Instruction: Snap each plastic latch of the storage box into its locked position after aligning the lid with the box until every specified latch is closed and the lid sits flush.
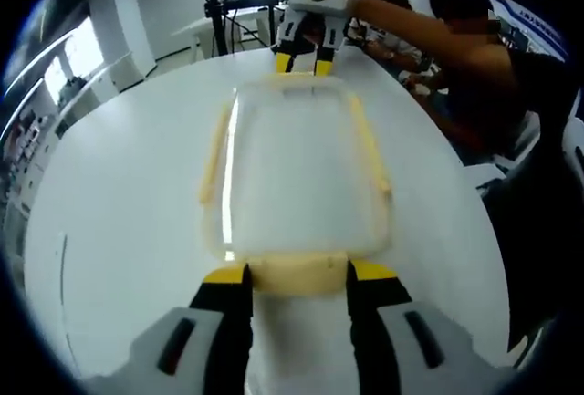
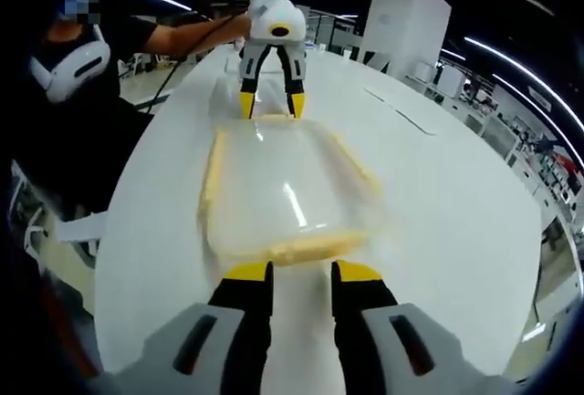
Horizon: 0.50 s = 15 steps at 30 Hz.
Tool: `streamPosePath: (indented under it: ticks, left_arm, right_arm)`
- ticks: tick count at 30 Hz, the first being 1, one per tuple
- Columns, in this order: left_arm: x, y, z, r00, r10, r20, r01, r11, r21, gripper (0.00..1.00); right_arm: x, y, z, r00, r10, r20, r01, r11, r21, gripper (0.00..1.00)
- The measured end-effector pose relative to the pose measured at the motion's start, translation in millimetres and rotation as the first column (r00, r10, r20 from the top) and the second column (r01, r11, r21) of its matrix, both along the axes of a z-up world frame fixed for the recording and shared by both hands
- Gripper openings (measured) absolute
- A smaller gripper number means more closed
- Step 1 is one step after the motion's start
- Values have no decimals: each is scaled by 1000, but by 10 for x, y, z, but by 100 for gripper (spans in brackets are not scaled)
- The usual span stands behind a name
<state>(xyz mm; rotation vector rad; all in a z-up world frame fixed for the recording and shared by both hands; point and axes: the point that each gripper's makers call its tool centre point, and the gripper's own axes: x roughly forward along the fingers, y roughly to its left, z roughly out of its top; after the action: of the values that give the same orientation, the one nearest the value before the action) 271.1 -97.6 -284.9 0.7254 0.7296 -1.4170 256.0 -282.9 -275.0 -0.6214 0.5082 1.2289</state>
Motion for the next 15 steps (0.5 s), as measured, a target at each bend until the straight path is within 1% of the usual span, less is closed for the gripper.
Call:
streamPosePath:
  ticks: [6,10,15]
  left_arm:
    - [19,-1,7,1000,4,-1,-4,1000,-3,40]
    - [9,-3,5,1000,1,0,-1,1000,-1,40]
    - [-1,-5,1,1000,-3,1,3,1000,-1,40]
  right_arm:
    - [45,-71,68,998,-46,49,44,999,30,25]
    - [66,-101,79,994,-66,81,64,997,36,25]
    - [81,-115,83,994,-68,84,65,997,32,26]
